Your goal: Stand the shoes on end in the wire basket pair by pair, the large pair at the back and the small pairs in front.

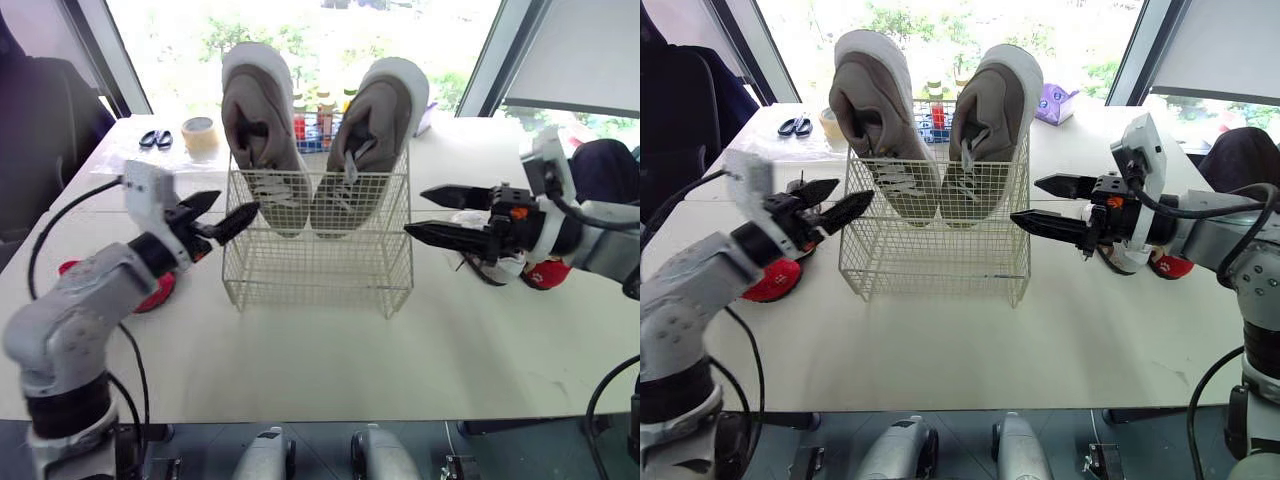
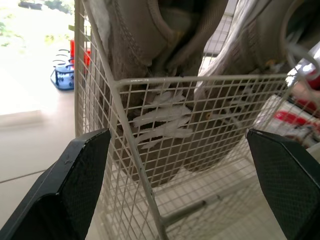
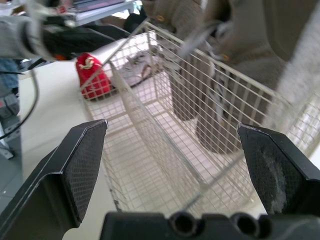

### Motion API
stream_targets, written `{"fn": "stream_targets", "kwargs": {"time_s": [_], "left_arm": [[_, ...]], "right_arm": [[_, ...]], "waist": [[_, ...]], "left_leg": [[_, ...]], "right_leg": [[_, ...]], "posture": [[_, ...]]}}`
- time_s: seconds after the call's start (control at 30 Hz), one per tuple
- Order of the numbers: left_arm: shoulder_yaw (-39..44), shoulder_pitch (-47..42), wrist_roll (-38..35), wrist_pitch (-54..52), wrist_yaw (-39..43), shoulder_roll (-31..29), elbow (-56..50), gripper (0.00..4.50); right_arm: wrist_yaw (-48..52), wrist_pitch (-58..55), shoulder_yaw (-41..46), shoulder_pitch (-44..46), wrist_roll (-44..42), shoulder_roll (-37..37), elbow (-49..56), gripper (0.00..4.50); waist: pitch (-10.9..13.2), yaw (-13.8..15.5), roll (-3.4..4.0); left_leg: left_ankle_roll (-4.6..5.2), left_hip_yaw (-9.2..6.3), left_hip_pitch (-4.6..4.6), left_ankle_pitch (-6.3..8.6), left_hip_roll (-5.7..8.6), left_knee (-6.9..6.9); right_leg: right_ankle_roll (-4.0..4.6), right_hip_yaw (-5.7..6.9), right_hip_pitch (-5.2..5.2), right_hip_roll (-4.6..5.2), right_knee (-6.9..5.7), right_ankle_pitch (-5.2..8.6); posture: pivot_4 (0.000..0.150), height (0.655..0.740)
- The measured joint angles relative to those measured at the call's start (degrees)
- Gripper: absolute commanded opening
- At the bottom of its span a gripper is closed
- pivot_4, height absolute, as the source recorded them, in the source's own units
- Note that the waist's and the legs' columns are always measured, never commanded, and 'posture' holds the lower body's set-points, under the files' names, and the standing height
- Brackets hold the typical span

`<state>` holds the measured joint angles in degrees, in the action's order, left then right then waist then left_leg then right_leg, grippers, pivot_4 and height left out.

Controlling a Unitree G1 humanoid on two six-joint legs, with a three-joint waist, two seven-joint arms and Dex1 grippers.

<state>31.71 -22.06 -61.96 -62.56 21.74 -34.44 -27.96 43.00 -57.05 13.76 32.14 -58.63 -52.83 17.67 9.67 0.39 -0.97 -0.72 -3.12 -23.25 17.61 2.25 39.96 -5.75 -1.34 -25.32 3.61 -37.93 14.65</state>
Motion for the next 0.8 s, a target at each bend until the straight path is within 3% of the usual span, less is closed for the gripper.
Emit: {"fn": "stream_targets", "kwargs": {"time_s": [0.07,0.17,0.3,0.5,0.63,0.8], "left_arm": [[4.1,1.8,-6.4,-2.4,3.7,-6.5,2.3,4.43],[4.0,4.1,-9.0,-2.9,5.6,-10.0,1.1,4.43],[-2.5,5.3,-13.7,-2.1,3.6,-8.0,-3.7,4.43],[-8.4,3.7,-24.1,-1.2,3.7,-10.1,-5.7,4.43],[-14.4,4.2,-20.9,0.5,5.6,-10.7,-9.7,4.43],[-21.4,5.8,-13.6,4.2,5.8,-8.6,-12.0,4.43]], "right_arm": [[-0.5,0.9,1.1,-3.6,1.6,0.1,-0.3,4.5],[-3.1,5.1,4.1,-10.6,6.1,2.5,-1.2,4.5],[-10.5,14.4,10.6,-19.0,14.1,8.8,-1.7,4.5],[-19.1,15.4,16.4,-27.4,15.5,15.2,3.8,4.5],[-19.6,18.7,17.2,-31.6,19.8,15.1,3.6,4.5],[-17.9,22.6,15.6,-32.3,23.6,16.3,-4.2,4.5]], "waist": [[0.0,0.1,0.02],[0.0,0.6,0.04],[0.0,0.6,0.05],[-0.1,-0.3,0.27],[-0.1,-0.2,0.33],[-0.1,-0.3,0.34]], "left_leg": [[-0.02,-0.02,0.02,-0.01,0.01,-0.03],[0.07,-0.13,0.14,0.04,0.11,-0.02],[-0.1,-0.16,0.32,-0.03,0.14,-0.03],[-0.05,0.07,0.97,-0.02,0.11,-0.75],[-0.06,0.05,1.12,-0.04,0.04,-0.83],[-0.04,0.19,1.16,-0.05,0.05,-0.82]], "right_leg": [[0.01,0.03,0.04,0.0,0.01,0.0],[0.01,0.06,0.41,0.07,0.27,0.0],[0.0,0.02,0.7,0.08,0.53,0.0],[0.01,-0.24,0.85,0.05,0.5,0.0],[0.04,-0.2,0.99,-0.1,0.52,0.02],[0.03,-0.23,1.0,-0.13,0.54,0.02]], "posture": [[0.15,0.74],[0.15,0.74],[0.15,0.74],[0.15,0.74],[0.15,0.74],[0.15,0.74]]}}
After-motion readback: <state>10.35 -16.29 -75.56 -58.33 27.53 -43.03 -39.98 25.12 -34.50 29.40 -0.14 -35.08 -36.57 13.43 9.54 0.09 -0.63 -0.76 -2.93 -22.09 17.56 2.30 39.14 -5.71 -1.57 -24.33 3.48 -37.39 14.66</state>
